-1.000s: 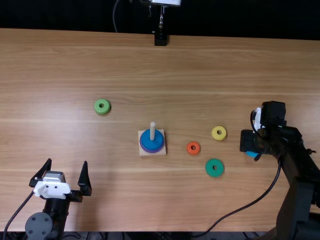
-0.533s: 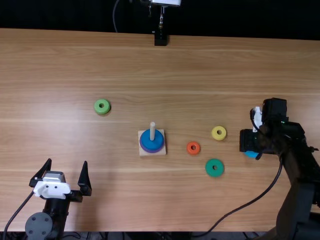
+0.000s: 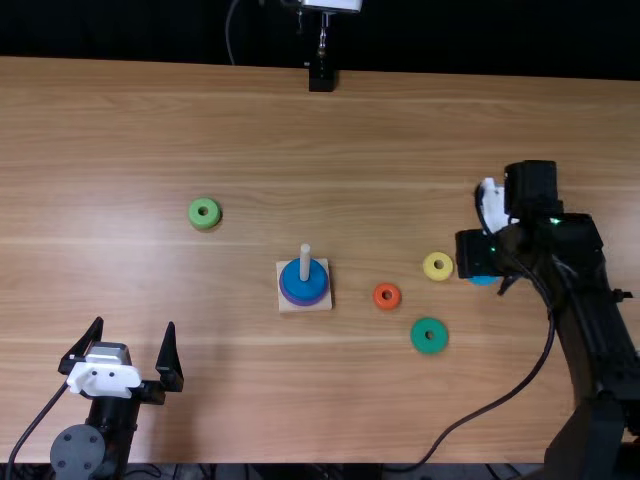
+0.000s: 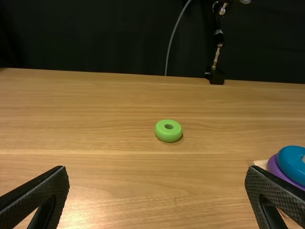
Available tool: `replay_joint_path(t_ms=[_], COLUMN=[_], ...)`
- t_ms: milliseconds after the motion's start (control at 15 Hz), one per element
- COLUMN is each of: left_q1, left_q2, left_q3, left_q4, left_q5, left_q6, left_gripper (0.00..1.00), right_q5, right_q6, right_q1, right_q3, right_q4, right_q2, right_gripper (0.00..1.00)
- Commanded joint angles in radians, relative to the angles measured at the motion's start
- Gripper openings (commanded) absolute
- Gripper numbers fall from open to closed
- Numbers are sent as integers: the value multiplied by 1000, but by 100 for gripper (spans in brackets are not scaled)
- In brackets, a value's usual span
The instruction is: Build the Hanoi tower: stack the rings onto the peg from bottom to top in this color order: purple, dark blue, light blue, dark green, light green, yellow, orange.
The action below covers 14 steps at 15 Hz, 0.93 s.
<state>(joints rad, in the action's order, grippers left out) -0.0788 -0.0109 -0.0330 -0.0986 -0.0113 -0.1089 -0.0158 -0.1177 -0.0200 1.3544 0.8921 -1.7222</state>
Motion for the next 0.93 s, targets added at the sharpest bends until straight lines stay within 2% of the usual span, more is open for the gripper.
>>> replay_joint_path(t_ms=[0,133,200,267,333,533,867], left_q1=[1,1,1,1,1,1,1], left_q2=[11,11,11,11,11,11,11], left_q3=[33,33,33,33,33,33,33], left_q4=[-4,-3,-4,-3,-4,-3,-4], left_q5=[-2,-2,-2,-2,-2,-2,-2], left_q6=[4,4,4,4,4,4,4], left_gripper=[100,100,100,100,100,100,100], right_q5=[-19,-21,-21,-23,-23,-23,-23], right_q6=[-7,-9,-22,-55,-76,-83,-79], right_q1=[-51,-135,-175,-221,-264,-383,-528], right_q3=[61,137,181,213,239,319,502], right_q4=[13,55,77,86,86,118,184], right_q2=[52,58,58,58,58,58,50], right_gripper=[0,0,0,0,0,0,0])
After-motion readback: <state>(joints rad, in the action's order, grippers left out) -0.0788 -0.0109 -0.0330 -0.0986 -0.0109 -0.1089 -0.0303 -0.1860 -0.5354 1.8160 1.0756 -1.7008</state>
